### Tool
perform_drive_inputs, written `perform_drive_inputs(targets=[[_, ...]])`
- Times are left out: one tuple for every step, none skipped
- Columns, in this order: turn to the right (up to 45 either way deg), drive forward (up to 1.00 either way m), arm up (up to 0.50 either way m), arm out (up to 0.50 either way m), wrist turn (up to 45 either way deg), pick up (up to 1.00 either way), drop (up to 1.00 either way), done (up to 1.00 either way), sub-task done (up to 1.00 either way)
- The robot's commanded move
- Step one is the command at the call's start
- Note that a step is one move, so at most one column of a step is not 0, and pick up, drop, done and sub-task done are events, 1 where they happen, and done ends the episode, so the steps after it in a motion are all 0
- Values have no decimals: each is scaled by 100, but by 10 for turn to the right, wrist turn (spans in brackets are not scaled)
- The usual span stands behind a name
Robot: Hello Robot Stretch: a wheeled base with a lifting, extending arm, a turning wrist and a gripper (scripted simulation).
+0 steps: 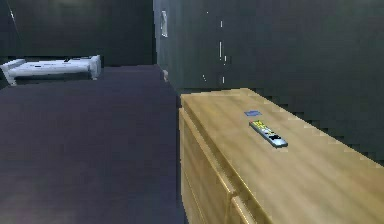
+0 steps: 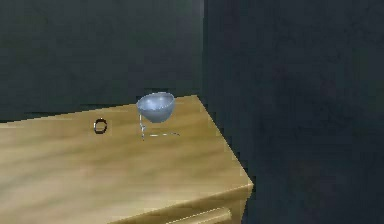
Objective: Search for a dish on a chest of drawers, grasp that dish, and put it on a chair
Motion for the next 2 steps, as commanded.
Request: perform_drive_inputs(targets=[[0,0,38,0,0,0,0,0,0],[0,0,0,30,0,0,0,0,0]])
